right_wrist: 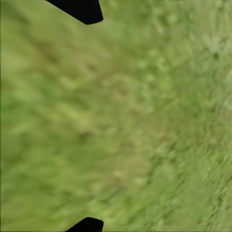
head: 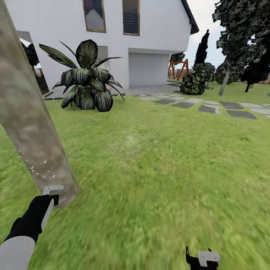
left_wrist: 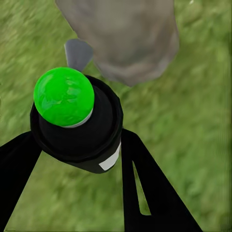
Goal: In the garden, pick up the pesticide atomizer on the floor and spray pesticide onto both trees until each tree trunk is fully covered.
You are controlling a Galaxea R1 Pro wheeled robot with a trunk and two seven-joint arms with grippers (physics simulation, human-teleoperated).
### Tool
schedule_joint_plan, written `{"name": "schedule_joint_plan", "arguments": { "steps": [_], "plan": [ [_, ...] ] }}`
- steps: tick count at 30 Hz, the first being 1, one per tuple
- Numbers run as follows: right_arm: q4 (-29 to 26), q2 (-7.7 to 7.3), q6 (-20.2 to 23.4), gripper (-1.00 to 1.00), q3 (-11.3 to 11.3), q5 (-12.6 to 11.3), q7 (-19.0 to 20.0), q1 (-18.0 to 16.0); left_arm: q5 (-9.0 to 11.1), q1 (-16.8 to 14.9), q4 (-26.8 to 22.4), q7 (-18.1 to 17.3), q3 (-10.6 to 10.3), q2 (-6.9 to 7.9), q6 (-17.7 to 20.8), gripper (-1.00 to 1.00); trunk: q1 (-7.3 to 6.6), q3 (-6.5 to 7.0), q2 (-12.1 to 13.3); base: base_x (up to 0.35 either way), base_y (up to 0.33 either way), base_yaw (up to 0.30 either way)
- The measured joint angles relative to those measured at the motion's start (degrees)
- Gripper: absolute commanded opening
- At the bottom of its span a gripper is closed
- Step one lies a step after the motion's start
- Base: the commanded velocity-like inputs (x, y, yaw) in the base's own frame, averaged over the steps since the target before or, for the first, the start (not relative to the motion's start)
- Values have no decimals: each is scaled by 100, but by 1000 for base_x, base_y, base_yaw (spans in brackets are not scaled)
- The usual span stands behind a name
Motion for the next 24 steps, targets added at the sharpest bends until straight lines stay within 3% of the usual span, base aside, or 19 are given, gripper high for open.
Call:
{"name": "schedule_joint_plan", "arguments": {
  "steps": [9,19,24],
  "plan": [
    [0,3,0,100,-1,0,0,0,-9,0,0,0,3,0,0,-100,0,0,0,186,-216,273],
    [0,3,0,100,0,-1,0,0,-10,0,0,0,5,9,0,-100,0,0,0,132,-240,38],
    [0,3,0,100,-1,0,0,0,-10,0,0,5,5,9,0,-100,0,0,0,4,-272,202]
  ]
}}
